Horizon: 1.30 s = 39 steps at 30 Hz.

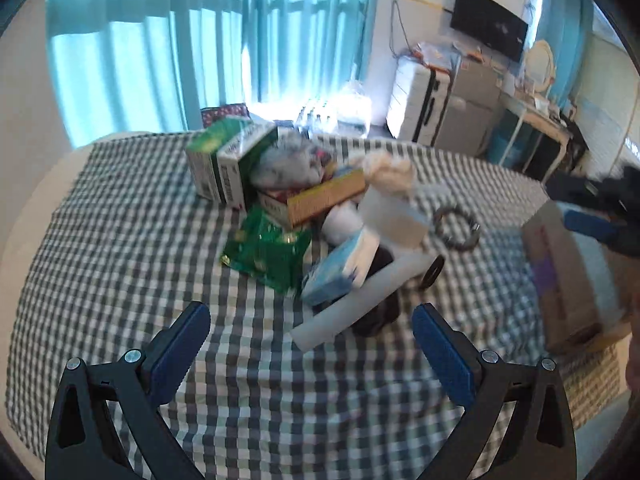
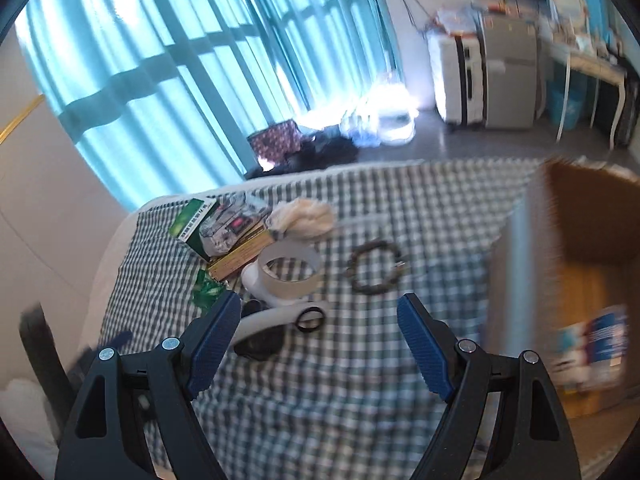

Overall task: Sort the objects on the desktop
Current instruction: 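Grasp the black sunglasses with the left tool while the right tool grasps the bead bracelet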

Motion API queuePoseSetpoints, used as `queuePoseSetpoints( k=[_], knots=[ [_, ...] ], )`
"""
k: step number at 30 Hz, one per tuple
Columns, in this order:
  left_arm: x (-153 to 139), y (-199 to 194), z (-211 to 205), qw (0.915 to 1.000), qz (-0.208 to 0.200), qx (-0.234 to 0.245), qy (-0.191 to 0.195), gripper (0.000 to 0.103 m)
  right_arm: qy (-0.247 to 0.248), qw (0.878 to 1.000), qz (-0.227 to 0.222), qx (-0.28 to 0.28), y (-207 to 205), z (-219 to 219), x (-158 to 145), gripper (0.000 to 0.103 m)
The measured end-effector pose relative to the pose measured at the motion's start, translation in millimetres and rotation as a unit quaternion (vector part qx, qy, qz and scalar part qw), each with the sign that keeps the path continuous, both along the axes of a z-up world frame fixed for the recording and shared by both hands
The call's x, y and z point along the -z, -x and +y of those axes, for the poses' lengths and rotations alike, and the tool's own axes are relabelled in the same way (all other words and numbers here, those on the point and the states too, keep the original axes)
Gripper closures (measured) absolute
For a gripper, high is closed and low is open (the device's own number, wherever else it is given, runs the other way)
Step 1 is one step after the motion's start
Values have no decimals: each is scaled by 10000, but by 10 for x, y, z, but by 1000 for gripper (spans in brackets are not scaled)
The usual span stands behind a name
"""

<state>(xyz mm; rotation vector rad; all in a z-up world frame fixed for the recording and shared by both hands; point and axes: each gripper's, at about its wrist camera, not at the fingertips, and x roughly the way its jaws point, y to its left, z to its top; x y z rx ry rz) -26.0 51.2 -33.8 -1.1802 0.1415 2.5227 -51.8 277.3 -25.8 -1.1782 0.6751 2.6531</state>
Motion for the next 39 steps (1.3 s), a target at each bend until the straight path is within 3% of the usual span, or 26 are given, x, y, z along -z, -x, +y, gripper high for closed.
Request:
queuePoseSetpoints(
  k=[6, 11, 15, 22, 25, 27, 29, 30, 32, 35, 37, 39],
  knots=[
    [191, 150, 180, 9991, 86, 417, 16, 0, 171, 9952, -841, 472, 556, 189, 552, 22],
    [331, 213, 296, 9982, -14, 573, -164, 0, -216, 9907, -1319, 271, 975, 218, 853, 22],
    [461, 193, 335, 9976, -58, 691, -53, 0, -56, 9875, -1560, 209, 1161, 323, 1068, 22],
    [593, 302, 323, 9985, -148, 525, -98, 0, -673, 9761, -2061, 133, 1308, 377, 1413, 22],
    [685, 362, 344, 9985, -231, 491, -117, 0, -937, 9737, -2074, 82, 1326, 325, 1430, 20],
    [724, 406, 366, 9985, -334, 436, -91, 0, -975, 9737, -2057, 40, 1311, 318, 1425, 22],
    [742, 427, 378, 9982, -376, 425, -174, 0, -1091, 9734, -2014, -16, 1291, 270, 1386, 37],
    [744, 426, 381, 9979, -387, 446, -254, 4, -1134, 9735, -1985, -57, 1278, 234, 1351, 44],
    [736, 405, 382, 9961, -443, 608, -454, 20, -1253, 9724, -1963, -111, 1280, 191, 1299, 76],
    [680, 367, 427, 9949, -471, 814, -354, 39, -1190, 9746, -1892, -133, 1263, 163, 1249, 85],
    [623, 331, 449, 9942, -451, 935, -280, 58, -1044, 9779, -1807, -118, 1289, 144, 1207, 91],
    [566, 299, 426, 9932, -420, 1019, -370, 72, -858, 9827, -1636, -141, 1263, 122, 1136, 91]
  ],
)
